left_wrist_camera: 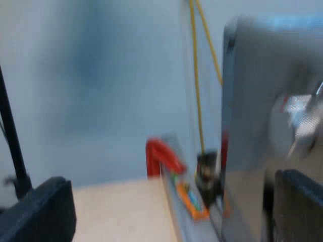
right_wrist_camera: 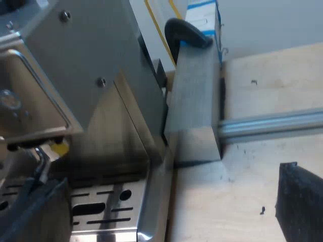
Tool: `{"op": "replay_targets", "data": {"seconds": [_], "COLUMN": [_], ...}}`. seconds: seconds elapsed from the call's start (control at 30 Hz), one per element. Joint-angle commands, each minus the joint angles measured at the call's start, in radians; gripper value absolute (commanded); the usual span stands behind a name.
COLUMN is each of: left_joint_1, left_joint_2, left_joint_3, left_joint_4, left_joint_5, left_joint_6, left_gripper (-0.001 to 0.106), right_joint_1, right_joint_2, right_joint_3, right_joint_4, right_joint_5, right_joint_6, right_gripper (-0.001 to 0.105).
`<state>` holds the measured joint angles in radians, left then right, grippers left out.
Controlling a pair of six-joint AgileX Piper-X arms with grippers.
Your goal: Pour the beans into the coffee machine
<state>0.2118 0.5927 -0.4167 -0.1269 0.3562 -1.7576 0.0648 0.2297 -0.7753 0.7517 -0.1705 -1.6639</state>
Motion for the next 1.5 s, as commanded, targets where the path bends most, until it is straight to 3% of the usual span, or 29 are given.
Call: {"op": "replay_targets", "data": {"seconds": [0.03,0.13,0.3,0.37,0.5,0.8,0.9,1.0,1.1,1.27,1.37,1.5], "left_joint_1": [-0.001,-0.001,-0.001,-0.001,-0.001,-0.004,-0.006,-0.020,-0.037,-0.089,-0.115,-0.141], "left_joint_2": [-0.088,-0.175,-0.295,-0.413,-0.536,-0.750,-0.744,-0.748,-0.748,-0.748,-0.748,-0.748], "left_joint_3": [-0.069,-0.128,-0.182,-0.216,-0.233,-0.233,-0.269,-0.269,-0.272,-0.272,-0.272,-0.272], "left_joint_4": [0.092,0.229,0.364,0.470,0.615,0.713,0.919,1.001,1.092,1.187,1.274,1.354], "left_joint_5": [0.019,0.027,0.038,0.039,0.044,0.045,0.069,0.105,0.140,0.137,0.100,0.097], "left_joint_6": [-0.003,0.005,0.012,0.012,0.012,0.003,0.012,0.012,0.059,0.135,0.185,0.213], "left_gripper": [0.080,0.080,0.080,0.080,0.080,0.080,0.080,0.077,0.070,0.070,0.070,0.069], "right_joint_1": [-0.001,-0.001,-0.001,-0.001,-0.001,-0.001,-0.001,-0.001,-0.001,-0.001,-0.001,-0.001], "right_joint_2": [-0.006,-0.006,-0.008,-0.013,-0.047,-0.191,-0.226,-0.253,-0.287,-0.286,-0.286,-0.286], "right_joint_3": [-0.088,-0.135,-0.255,-0.277,-0.299,-0.299,-0.296,-0.283,-0.255,-0.220,-0.196,-0.173], "right_joint_4": [-0.013,0.014,0.145,0.191,0.288,0.442,0.494,0.515,0.572,0.622,0.621,0.670], "right_joint_5": [-0.004,0.007,0.010,0.010,0.010,0.011,0.019,0.019,0.040,0.037,0.037,0.037], "right_joint_6": [-0.044,-0.045,-0.045,-0.045,-0.041,-0.041,-0.041,-0.041,-0.041,-0.044,-0.044,-0.044], "right_gripper": [0.082,0.082,0.082,0.082,0.082,0.082,0.082,0.082,0.082,0.082,0.082,0.082]}}
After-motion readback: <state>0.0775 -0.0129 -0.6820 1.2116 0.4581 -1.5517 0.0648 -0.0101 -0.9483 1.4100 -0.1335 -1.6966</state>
